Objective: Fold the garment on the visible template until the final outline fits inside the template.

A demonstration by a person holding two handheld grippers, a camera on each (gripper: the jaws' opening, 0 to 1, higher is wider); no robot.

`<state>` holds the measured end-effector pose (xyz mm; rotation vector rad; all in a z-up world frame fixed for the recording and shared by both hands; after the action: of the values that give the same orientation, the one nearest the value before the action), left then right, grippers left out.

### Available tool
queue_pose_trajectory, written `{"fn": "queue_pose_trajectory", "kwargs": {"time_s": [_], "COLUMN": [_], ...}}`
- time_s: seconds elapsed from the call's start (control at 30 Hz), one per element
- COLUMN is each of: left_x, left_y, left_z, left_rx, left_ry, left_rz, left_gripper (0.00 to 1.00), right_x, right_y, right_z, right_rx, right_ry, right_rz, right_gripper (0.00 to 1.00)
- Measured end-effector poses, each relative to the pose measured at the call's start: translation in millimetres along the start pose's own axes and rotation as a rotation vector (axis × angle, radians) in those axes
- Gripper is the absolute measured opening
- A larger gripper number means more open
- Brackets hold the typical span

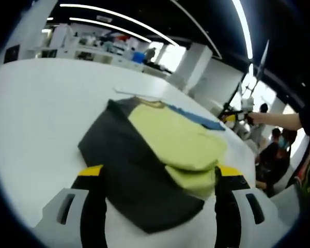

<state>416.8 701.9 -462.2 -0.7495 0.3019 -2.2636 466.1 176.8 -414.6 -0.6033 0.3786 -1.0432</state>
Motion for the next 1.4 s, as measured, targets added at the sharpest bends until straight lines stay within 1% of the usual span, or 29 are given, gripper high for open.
{"fn": "queue_pose_trajectory", "kwargs": {"time_s": [0.03, 0.1, 0.13, 0.17, 0.2, 0.23, 0.4, 0.67, 0.87, 0.97, 1.0, 1.07, 1.17, 1.3, 1.4], "left_x": [0.2, 0.4, 0.7, 1.3, 1.6, 1.9, 4.6, 15.3, 27.2, 31.3, 33.1, 35.1, 38.5, 44.3, 49.6], "left_y": [-1, -3, -5, -7, -8, -10, -19, -29, -34, -36, -37, -38, -40, -39, -37], "left_z": [-0.3, -1.1, -1.6, -2.6, -2.9, -3.5, -8.3, -18.8, -24.9, -27.4, -28.3, -29.5, -32.2, -36.8, -39.9], "left_rx": [-0.002, -0.006, -0.008, -0.012, -0.013, -0.013, -0.019, -0.03, -0.043, -0.042, -0.039, -0.039, -0.042, -0.065, -0.083], "left_ry": [0.007, 0.013, 0.016, 0.021, 0.023, 0.023, 0.037, 0.06, 0.088, 0.088, 0.085, 0.089, 0.105, 0.148, 0.171], "left_rz": [0.002, 0.005, 0.006, 0.007, 0.006, 0.008, 0.015, 0.011, 0.0, -0.009, -0.012, -0.012, -0.004, 0.006, 0.002], "left_gripper": [0.83, 0.82, 0.82, 0.82, 0.81, 0.81, 0.81, 0.79, 0.77, 0.77, 0.77, 0.77, 0.76, 0.73, 0.7], "right_x": [-10, -24, -32, -40, -43, -53, -81, -117, -141, -148, -154, -159, -174, -189, -196], "right_y": [0, -1, -1, -2, -2, -4, -12, -27, -35, -37, -38, -38, -38, -38, -38], "right_z": [3.4, 9.2, 12.3, 16.0, 17.4, 20.5, 28.8, 25.9, 22.7, 19.8, 18.3, 15.8, 11.4, 9.3, 9.0], "right_rx": [0.005, 0.027, 0.033, 0.054, 0.061, 0.065, 0.113, 0.128, 0.134, 0.132, 0.136, 0.125, 0.12, 0.126, 0.132], "right_ry": [-0.017, -0.038, -0.046, -0.054, -0.057, -0.058, -0.07, -0.107, -0.127, -0.131, -0.143, -0.155, -0.159, -0.164, -0.162], "right_rz": [0.023, 0.056, 0.069, 0.088, 0.098, 0.113, 0.172, 0.224, 0.26, 0.26, 0.267, 0.266, 0.287, 0.308, 0.319], "right_gripper": [0.96, 0.95, 0.94, 0.94, 0.93, 0.93, 0.91, 0.85, 0.84, 0.83, 0.83, 0.83, 0.82, 0.82, 0.82]}}
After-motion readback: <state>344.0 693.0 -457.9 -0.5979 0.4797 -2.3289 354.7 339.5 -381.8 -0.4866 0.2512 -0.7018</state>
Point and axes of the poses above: the point that each gripper's makers call its tool centre point, and the gripper's own axes: y roughly forward along the fingers, x roughly to its right, z roughly out of its top, the point moved 6 cm from there along -y, roughly backward along the fingers, and after that the axes turned 1 degree about -y, right-handed, at the moved point
